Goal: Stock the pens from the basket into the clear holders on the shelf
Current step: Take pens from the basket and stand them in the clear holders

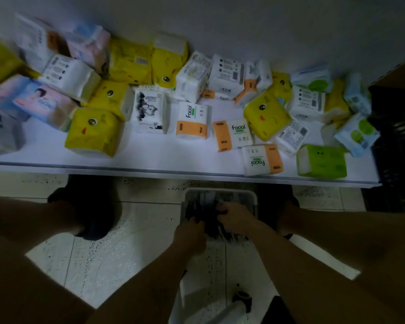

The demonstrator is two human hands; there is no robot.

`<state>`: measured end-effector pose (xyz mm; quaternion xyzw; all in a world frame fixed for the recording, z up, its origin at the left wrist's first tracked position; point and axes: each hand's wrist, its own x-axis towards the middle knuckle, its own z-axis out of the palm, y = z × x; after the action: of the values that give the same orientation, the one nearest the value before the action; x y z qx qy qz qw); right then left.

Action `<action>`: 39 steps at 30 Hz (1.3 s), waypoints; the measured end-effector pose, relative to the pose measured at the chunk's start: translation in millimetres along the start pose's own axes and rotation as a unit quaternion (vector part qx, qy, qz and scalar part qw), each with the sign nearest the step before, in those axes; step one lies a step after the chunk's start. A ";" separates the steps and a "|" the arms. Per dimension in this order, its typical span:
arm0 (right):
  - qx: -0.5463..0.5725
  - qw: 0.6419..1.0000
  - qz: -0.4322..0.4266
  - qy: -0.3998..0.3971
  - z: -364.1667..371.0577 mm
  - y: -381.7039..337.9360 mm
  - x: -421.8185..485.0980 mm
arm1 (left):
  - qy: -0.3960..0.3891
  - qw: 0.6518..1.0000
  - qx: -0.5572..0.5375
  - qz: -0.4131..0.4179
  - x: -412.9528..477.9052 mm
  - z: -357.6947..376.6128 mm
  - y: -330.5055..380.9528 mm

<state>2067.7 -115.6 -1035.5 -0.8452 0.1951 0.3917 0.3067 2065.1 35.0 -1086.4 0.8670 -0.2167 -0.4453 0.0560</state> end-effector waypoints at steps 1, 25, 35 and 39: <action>0.007 1.000 0.012 -0.007 5.0 1.5 1.2 | -0.003 1.000 0.012 0.004 3.1 0.1 2.9; 0.024 0.997 -0.017 0.074 57.5 0.2 31.3 | 0.110 0.904 -0.395 -0.120 -1.6 -47.1 -13.4; 0.016 0.998 -0.016 0.052 57.1 -11.5 45.5 | 0.063 0.913 -0.378 -0.137 -12.6 -40.4 -18.6; 0.059 0.996 0.038 0.049 53.9 -16.0 51.4 | 0.093 0.912 -0.384 -0.109 -14.1 -48.0 -21.8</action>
<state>2079.3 -72.3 -1097.0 -0.8358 0.2644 0.3490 0.3311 2103.2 56.0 -1053.6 0.8343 0.0729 -0.4151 0.3555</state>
